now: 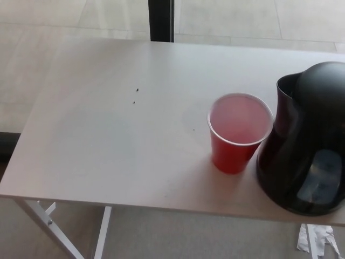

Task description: The robot uses its right hand to lift up a kettle kept on the middle of the desk by its handle and tilt it into a glass kept next to it to pour out water

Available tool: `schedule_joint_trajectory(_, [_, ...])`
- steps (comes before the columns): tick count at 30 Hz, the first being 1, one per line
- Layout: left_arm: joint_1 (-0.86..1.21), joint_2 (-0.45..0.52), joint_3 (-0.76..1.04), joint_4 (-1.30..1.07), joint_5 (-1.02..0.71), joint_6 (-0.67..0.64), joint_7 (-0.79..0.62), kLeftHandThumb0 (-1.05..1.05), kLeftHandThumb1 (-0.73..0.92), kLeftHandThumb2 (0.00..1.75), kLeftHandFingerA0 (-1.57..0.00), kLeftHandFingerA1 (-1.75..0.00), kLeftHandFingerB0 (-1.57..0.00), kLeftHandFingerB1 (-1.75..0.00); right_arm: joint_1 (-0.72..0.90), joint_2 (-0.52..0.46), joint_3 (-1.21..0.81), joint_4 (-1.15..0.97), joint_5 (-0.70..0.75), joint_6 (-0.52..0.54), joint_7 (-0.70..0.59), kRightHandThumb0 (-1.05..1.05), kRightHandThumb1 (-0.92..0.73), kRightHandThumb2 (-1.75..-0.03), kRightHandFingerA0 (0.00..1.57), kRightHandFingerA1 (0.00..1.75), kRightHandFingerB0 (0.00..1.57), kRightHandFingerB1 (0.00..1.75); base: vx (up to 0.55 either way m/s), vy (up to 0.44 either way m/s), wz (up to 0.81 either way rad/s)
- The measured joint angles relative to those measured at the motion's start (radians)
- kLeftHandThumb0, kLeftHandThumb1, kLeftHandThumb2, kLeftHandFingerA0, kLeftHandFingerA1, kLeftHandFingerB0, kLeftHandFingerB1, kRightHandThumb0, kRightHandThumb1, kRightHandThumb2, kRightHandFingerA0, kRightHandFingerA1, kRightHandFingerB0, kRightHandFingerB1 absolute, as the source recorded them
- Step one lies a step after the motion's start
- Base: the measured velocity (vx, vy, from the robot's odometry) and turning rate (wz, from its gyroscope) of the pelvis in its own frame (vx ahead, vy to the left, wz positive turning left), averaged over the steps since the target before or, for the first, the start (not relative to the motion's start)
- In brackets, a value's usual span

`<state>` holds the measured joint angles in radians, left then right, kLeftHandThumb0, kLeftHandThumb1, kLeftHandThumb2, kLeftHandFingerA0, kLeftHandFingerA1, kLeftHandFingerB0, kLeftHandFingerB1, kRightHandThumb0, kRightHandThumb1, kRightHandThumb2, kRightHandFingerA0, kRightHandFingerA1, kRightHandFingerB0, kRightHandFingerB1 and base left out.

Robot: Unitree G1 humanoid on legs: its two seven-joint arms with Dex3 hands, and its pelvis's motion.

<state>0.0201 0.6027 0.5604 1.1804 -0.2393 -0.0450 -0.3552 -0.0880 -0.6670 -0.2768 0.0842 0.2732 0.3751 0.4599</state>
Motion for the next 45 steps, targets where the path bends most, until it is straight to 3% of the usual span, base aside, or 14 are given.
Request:
schedule_joint_trajectory(7, [-0.004, 0.000, -0.006, 0.002, 0.000, 0.000, 0.000, -1.05, 0.28, 1.14, -1.20, -1.16, -0.84, -1.69, -0.007, 0.090, -0.023, -0.023, -0.029, 0.000, -0.099, -0.08, -0.66, -0.95, 0.90, 1.75, 0.93, 0.61, 0.00, 0.000, 0.00])
schedule_joint_trajectory(9, [-0.005, 0.000, -0.011, 0.002, 0.000, -0.001, 0.000, -1.05, 0.24, 1.08, -1.25, -1.13, -0.93, -1.55, -0.011, 0.116, -0.033, -0.025, -0.038, 0.000, -0.129, -0.05, -0.57, -1.10, 0.89, 1.75, 0.96, 0.79, 0.00, 0.000, 0.00])
schedule_joint_trajectory(10, [-0.006, 0.000, -0.011, 0.002, -0.001, -0.001, -0.001, -0.21, -0.11, 0.81, -1.25, -1.16, -1.11, -1.14, -0.013, 0.124, -0.037, -0.025, -0.041, 0.000, -0.140, 0.00, -0.49, -1.32, 0.91, 1.73, 0.91, 1.41, 0.00, 0.000, 0.00])
schedule_joint_trajectory(11, [-0.006, 0.000, -0.014, 0.002, -0.001, -0.002, -0.001, -0.21, -0.11, 0.81, -1.25, -1.16, -1.11, -1.14, -0.014, 0.135, -0.041, -0.028, -0.046, -0.001, -0.155, 0.00, -0.49, -1.32, 0.91, 1.73, 0.91, 1.41, 0.00, 0.000, 0.00])
schedule_joint_trajectory(12, [-0.007, 0.001, -0.017, 0.002, -0.001, -0.003, -0.001, -1.05, 0.28, 1.12, -1.27, -1.08, -0.88, -1.64, -0.014, 0.142, -0.043, -0.030, -0.050, -0.001, -0.165, -0.04, -0.46, -1.42, 0.92, 1.75, 0.81, 1.56, 0.00, 0.000, 0.00])
schedule_joint_trajectory(14, [-0.007, 0.001, -0.019, 0.002, -0.002, -0.004, -0.001, -1.05, 0.30, 1.15, -1.26, -1.09, -0.86, -1.66, -0.014, 0.156, -0.045, -0.033, -0.063, -0.005, -0.189, -0.09, -0.45, -1.39, 0.94, 1.75, 0.76, 1.65, 0.00, 0.000, 0.00])
schedule_joint_trajectory(23, [-0.003, 0.012, -0.025, -0.004, -0.003, -0.008, -0.001, -1.05, 0.29, 1.15, -1.28, -1.06, -0.86, -1.68, -0.011, 0.186, -0.047, -0.070, -0.120, -0.041, -0.267, -0.22, -0.48, -1.18, 1.19, 1.40, 1.02, 1.28, 0.00, 0.000, 0.00])
schedule_joint_trajectory(24, [-0.002, 0.016, -0.027, -0.004, -0.003, -0.008, -0.001, -1.05, 0.31, 1.17, -1.23, -1.11, -0.84, -1.68, -0.009, 0.184, -0.039, -0.088, -0.137, -0.055, -0.276, -0.13, -0.47, -1.26, 0.89, 1.75, 0.78, 1.61, 0.00, 0.000, 0.00])
schedule_joint_trajectory(34, [0.005, 0.026, -0.050, -0.007, -0.001, -0.018, -0.005, -1.05, 0.35, 1.16, -1.19, -1.12, -0.85, -1.60, -0.041, 0.198, -0.037, -0.202, -0.172, -0.069, -0.293, -0.12, -0.38, -1.38, 0.94, 1.75, 0.83, 1.60, 0.00, 0.000, 0.00])
schedule_joint_trajectory(35, [0.004, 0.026, -0.051, -0.006, -0.001, -0.020, -0.005, -1.05, 0.33, 1.16, -1.21, -1.12, -0.85, -1.61, -0.052, 0.198, -0.033, -0.208, -0.175, -0.069, -0.294, -0.21, -0.43, -1.17, 1.24, 1.41, 1.06, 1.28, 0.00, 0.000, 0.00])
schedule_joint_trajectory(37, [0.000, 0.026, -0.052, -0.008, -0.002, -0.020, -0.005, -1.05, 0.33, 1.15, -1.25, -1.09, -0.88, -1.60, -0.080, 0.197, -0.014, -0.222, -0.188, -0.065, -0.297, -0.14, -0.39, -1.33, 0.96, 1.75, 0.86, 1.55, 0.00, 0.000, 0.00])
schedule_joint_trajectory(38, [-0.001, 0.026, -0.051, -0.008, -0.002, -0.020, -0.005, -0.21, -0.10, 0.82, -1.25, -1.16, -1.12, -1.14, -0.086, 0.197, -0.011, -0.226, -0.191, -0.064, -0.298, -0.12, -0.40, -1.33, 0.96, 1.75, 0.87, 1.54, 0.00, 0.000, 0.00])
schedule_joint_trajectory(39, [-0.002, 0.026, -0.051, -0.008, -0.002, -0.020, -0.005, -1.05, 0.32, 1.15, -1.26, -1.08, -0.89, -1.60, -0.099, 0.197, -0.004, -0.231, -0.198, -0.060, -0.299, -0.10, -0.40, -1.35, 0.98, 1.73, 0.88, 1.52, 0.00, 0.000, 0.00])
schedule_joint_trajectory(45, [-0.007, 0.026, -0.051, -0.008, -0.003, -0.021, -0.005, -1.05, 0.30, 1.14, -1.25, -1.10, -0.89, -1.60, -0.156, 0.197, 0.022, -0.236, -0.222, -0.049, -0.298, -0.19, -0.37, -1.35, 1.03, 1.66, 0.92, 1.47, 0.00, 0.000, 0.00])
